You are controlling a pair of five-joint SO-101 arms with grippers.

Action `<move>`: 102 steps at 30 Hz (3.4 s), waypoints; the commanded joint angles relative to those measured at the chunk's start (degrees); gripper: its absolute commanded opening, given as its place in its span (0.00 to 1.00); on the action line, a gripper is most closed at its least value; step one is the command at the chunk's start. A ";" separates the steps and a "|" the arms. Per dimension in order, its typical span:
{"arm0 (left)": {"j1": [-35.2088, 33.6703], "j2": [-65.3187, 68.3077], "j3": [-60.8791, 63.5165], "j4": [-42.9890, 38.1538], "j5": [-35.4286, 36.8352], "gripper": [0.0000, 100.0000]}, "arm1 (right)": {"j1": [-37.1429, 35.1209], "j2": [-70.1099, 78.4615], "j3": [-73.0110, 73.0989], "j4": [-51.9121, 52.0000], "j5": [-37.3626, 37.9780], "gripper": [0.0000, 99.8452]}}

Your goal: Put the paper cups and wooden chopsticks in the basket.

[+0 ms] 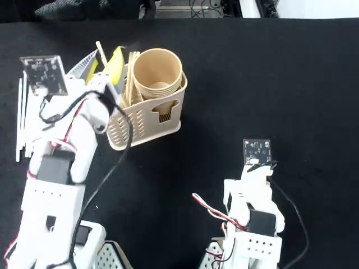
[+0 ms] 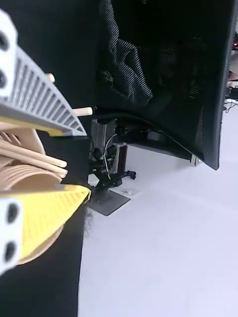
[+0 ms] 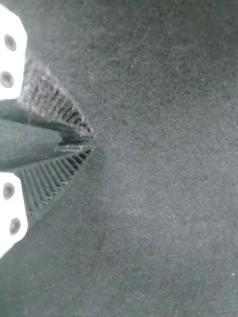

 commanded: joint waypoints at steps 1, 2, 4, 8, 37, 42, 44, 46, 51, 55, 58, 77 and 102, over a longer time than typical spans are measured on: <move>-4.18 -6.77 -0.66 6.68 -3.69 0.17 | -0.62 -3.82 -0.48 0.18 0.00 0.01; -6.02 -7.56 -0.66 7.91 -3.60 0.17 | -0.62 -3.82 -0.48 0.18 0.00 0.01; -9.63 -8.53 -0.84 11.52 -3.96 0.17 | -0.62 -3.82 -0.48 0.18 0.00 0.01; -17.27 -7.47 -5.14 22.77 -5.54 0.18 | -0.62 -3.82 -0.48 0.18 0.00 0.01; -43.56 54.95 -27.21 22.33 -30.24 0.18 | -0.62 -3.82 -0.48 0.18 0.00 0.01; -44.88 67.52 -36.79 21.98 -30.15 0.18 | -0.62 -3.82 -0.48 0.18 0.00 0.01; -45.49 72.35 -41.36 21.98 -30.15 0.18 | -0.62 -3.82 -0.48 0.18 0.00 0.01; -46.29 77.54 -46.20 21.98 -30.33 0.18 | -0.62 -3.82 -0.48 0.18 0.00 0.01; -48.48 91.60 -60.70 22.51 -30.33 0.18 | -0.62 -3.82 -0.48 0.18 0.00 0.01; -48.48 102.24 -71.52 26.29 -33.05 0.18 | -0.62 -3.82 -0.48 0.18 0.00 0.01; -48.40 109.54 -80.75 31.47 -34.29 0.18 | -0.62 -3.82 -0.48 0.18 0.00 0.01; -49.10 147.52 -125.32 54.42 -34.11 0.10 | -0.62 -3.82 -0.48 0.18 0.00 0.01; -49.54 134.15 -131.30 75.25 -20.66 0.03 | -0.62 -3.82 -0.48 0.18 0.00 0.01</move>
